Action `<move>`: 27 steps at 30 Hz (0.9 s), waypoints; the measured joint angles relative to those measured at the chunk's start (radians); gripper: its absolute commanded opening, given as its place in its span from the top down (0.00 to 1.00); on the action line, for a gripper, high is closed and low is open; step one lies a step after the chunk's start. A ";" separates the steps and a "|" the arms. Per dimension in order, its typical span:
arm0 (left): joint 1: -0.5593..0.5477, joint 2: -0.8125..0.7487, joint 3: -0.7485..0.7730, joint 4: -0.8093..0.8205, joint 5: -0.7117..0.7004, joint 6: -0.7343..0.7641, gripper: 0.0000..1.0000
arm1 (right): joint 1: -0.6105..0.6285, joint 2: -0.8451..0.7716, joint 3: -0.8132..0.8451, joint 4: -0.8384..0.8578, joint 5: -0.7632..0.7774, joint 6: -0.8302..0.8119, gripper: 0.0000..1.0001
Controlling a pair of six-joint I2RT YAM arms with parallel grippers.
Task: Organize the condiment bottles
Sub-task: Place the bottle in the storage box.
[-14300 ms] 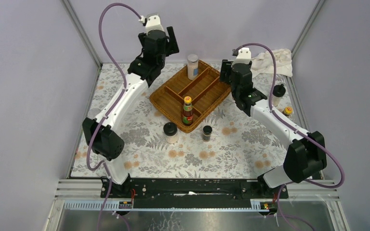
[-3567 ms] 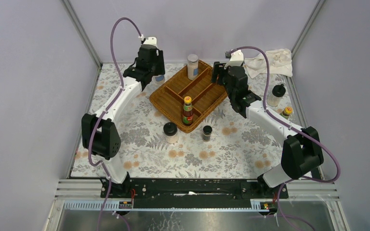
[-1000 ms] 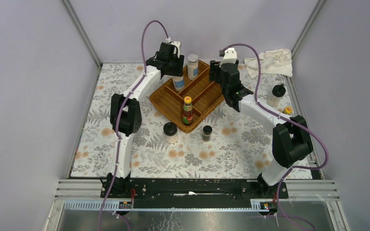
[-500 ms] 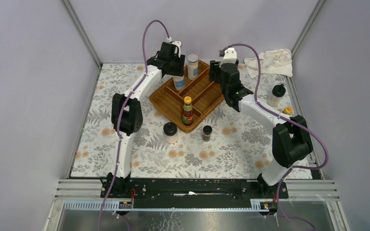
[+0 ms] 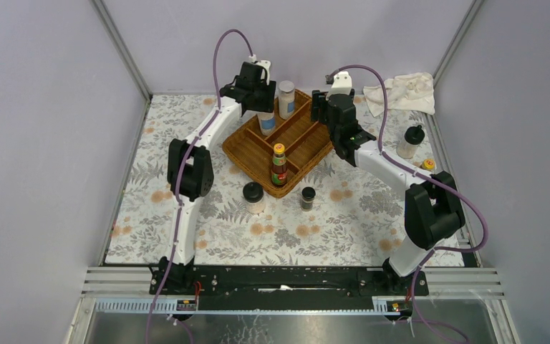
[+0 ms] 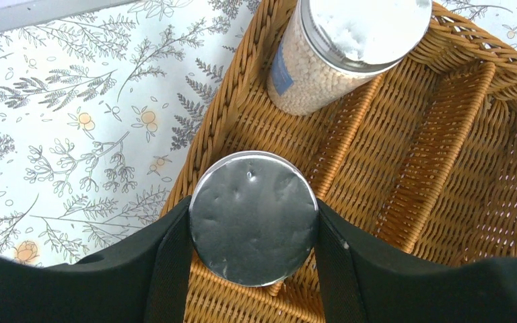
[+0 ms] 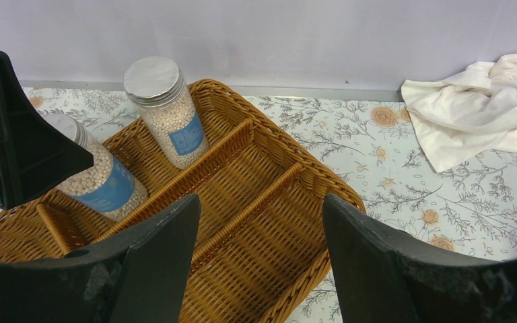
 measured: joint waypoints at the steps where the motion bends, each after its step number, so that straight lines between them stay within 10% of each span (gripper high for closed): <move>1: 0.000 0.003 0.004 0.000 0.000 0.000 0.42 | 0.000 0.000 0.000 0.000 0.000 0.000 0.26; 27: 0.000 0.021 0.024 0.026 0.000 -0.008 0.22 | 0.000 0.024 0.077 -0.042 0.000 -0.014 0.25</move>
